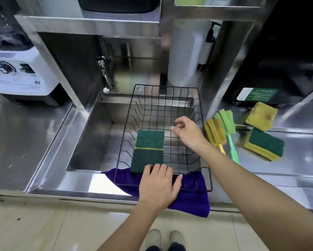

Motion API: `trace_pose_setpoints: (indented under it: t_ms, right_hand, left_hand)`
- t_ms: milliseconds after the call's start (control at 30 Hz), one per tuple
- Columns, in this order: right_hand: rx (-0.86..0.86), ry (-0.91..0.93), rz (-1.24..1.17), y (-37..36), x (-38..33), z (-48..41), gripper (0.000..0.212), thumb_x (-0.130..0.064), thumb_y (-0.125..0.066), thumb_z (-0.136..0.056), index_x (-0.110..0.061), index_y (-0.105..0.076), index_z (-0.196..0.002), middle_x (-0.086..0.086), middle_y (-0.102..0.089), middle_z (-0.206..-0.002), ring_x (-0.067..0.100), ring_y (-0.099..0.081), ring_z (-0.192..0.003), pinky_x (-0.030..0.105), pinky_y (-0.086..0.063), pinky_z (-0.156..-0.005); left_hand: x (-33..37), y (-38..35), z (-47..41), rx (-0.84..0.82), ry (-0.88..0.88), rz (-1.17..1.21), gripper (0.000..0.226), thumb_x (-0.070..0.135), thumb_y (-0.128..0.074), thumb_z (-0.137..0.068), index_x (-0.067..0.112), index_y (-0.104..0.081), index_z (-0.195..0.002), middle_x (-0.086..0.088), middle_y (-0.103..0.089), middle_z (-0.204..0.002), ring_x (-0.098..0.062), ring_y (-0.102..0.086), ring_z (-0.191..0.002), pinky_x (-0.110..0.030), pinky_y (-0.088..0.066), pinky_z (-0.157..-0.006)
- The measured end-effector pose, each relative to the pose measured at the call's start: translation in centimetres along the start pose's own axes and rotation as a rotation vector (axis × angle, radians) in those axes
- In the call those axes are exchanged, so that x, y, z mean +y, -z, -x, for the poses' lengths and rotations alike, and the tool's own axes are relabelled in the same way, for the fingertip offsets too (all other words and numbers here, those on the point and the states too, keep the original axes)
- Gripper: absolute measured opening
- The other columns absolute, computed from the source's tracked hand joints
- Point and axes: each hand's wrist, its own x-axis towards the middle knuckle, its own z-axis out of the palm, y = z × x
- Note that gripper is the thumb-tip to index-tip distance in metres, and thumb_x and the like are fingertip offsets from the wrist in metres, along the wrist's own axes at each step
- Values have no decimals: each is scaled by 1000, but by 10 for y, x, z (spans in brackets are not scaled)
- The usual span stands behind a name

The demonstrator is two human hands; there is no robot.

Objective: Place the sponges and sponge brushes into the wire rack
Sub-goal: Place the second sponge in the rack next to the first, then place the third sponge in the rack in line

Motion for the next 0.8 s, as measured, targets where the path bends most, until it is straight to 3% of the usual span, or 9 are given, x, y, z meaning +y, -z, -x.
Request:
trace_pose_setpoints:
  t_ms: [100, 167, 267, 400, 567, 700, 800]
  right_hand:
    - [156, 39, -15, 34, 8, 0, 28, -17, -58, -89, -6, -56, -116, -4, -52, -78, 11, -50, -73, 27, -41, -77]
    - [295, 3, 8, 60, 24, 0, 29, -16, -58, -89, -4, -56, -115, -4, -52, -77, 15, -52, -77, 35, -46, -82]
    - [537, -160, 101, 100, 61, 3, 33, -21, -58, -88, -4, -55, -115, 13, -59, -108, 29, -56, -103, 45, -45, -94]
    - [784, -513, 249, 143, 108, 18, 58, -35, -63, -84, 1, -45, -127, 22, -46, -134, 37, -40, -128, 47, -33, -103]
    - [774, -786, 163, 168, 153, 27, 86, -51, -61, -81, 4, -27, -139, 20, -33, -145, 34, -31, -135, 45, -25, -109]
    - [649, -848, 91, 175, 163, 28, 80, -59, -55, -82, 1, -41, -133, 20, -37, -141, 36, -33, -133, 46, -26, -109]
    - [632, -829, -27, 177, 168, 26, 75, -60, -61, -74, -3, -52, -123, 19, -52, -130, 38, -47, -122, 48, -38, -105]
  left_hand:
    - [27, -6, -10, -46, -67, 12, 44, 46, -41, -95, 14, -61, -71, -2, -58, -68, -24, -53, -67, -40, -39, -72]
    - [41, -9, -15, -71, -101, 0, 44, 47, -41, -94, 14, -62, -72, -2, -59, -68, -24, -54, -67, -40, -40, -72]
    - [55, -12, -19, -100, -130, -5, 45, 46, -42, -92, 13, -62, -70, -4, -59, -67, -25, -55, -64, -39, -42, -66]
    - [60, -13, -19, -108, -115, 15, 45, 44, -40, -90, 13, -63, -68, -4, -61, -60, -25, -57, -55, -35, -44, -56]
    - [61, -15, -18, -130, -92, 15, 47, 43, -38, -92, 12, -66, -71, -4, -62, -61, -25, -59, -58, -35, -46, -54]
    - [61, -15, -17, -116, -80, 24, 60, 43, -24, -101, 12, -65, -70, -3, -62, -61, -25, -58, -57, -35, -45, -54]
    - [61, -14, -17, -111, -79, 30, 66, 45, -18, -103, 13, -65, -70, -2, -62, -61, -24, -58, -57, -34, -45, -54]
